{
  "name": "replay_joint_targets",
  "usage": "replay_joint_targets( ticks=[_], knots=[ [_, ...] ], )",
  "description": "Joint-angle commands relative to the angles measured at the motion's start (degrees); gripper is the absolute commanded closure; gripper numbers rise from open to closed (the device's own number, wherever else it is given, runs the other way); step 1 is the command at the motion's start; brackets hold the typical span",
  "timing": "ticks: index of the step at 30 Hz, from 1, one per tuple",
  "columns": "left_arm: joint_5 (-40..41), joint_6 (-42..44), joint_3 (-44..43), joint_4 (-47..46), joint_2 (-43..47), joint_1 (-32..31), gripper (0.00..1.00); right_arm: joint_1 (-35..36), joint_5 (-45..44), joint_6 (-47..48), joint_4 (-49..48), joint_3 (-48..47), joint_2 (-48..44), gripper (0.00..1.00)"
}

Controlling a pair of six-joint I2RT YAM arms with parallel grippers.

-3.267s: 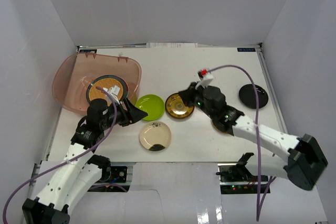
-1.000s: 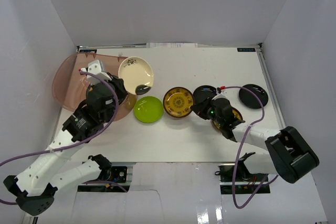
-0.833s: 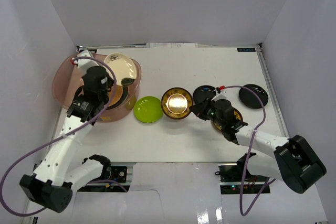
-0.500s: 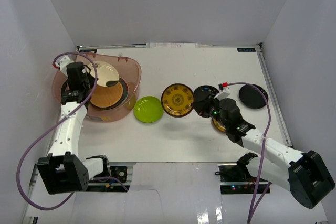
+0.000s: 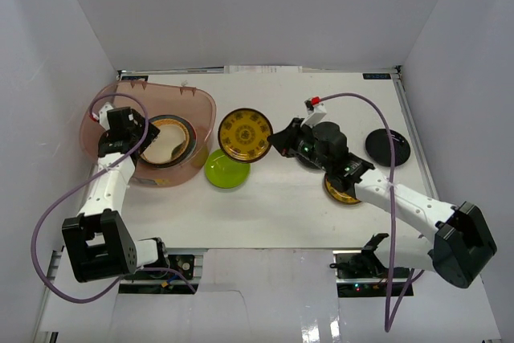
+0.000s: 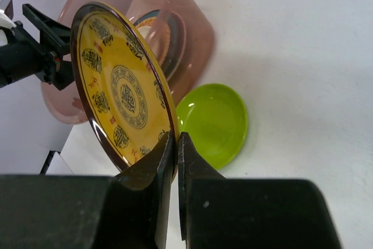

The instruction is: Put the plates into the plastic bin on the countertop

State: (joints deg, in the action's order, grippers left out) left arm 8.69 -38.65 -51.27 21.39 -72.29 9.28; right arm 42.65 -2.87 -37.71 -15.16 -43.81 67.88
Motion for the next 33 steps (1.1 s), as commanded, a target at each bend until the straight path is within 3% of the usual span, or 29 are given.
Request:
replay_joint_targets(
  ticks=[1, 2, 8, 14, 18, 22, 27, 29, 30, 31, 33],
  knots=[
    [-1.13, 0.68, -1.03, -1.26, 3.03, 0.39, 0.07, 2.6, -1.43, 2.56, -1.2, -8.89, 4.53, 0.92],
    [-1.13, 0.77, -1.38, -1.26, 3.47, 0.39, 0.03, 3.13, -1.87, 2.73, -1.1, -10.66, 6.02, 0.92],
    [-4.99, 1.21, -2.61, -2.84, 10.75, 0.3, 0.02, 7.35, -3.02, 5.02, 2.67, -28.47, 20.26, 0.92],
    [-17.9, 1.3, -5.33, -4.34, 23.06, 0.04, 0.02, 10.78, -4.6, 7.65, 7.59, -46.07, 39.22, 0.92],
    [-31.32, 2.61, -11.3, -2.05, 24.3, -2.77, 0.02, 12.27, -2.66, 9.67, 13.11, -63.09, 50.4, 0.92],
    [-36.36, 5.34, -15.17, 0.32, 25.35, -7.24, 0.02, 13.68, -3.98, 11.26, 18.31, -76.9, 60.69, 0.92],
    [-41.55, 5.87, -15.53, 2.17, 26.67, -10.77, 0.02, 14.47, -3.72, 8.98, 18.06, -84.33, 69.31, 0.92],
    [-44.26, 5.35, -14.48, 2.87, 27.03, -11.47, 0.02, 14.48, -3.72, 8.36, 16.39, -84.6, 70.37, 0.79],
    [-44.98, 4.73, -14.22, 3.22, 27.72, -11.65, 0.02, 14.48, -3.46, 8.1, 16.13, -84.77, 70.46, 0.69],
    [-45.07, 4.38, -13.78, 3.66, 28.17, -12.09, 0.02, 14.56, -2.58, 8.1, 16.04, -84.95, 70.38, 0.51],
    [-45.08, 3.94, -12.55, 4.98, 29.31, -12.53, 0.03, 14.48, -2.57, 9.14, 16.47, -84.25, 68.36, 0.4]
  ],
)
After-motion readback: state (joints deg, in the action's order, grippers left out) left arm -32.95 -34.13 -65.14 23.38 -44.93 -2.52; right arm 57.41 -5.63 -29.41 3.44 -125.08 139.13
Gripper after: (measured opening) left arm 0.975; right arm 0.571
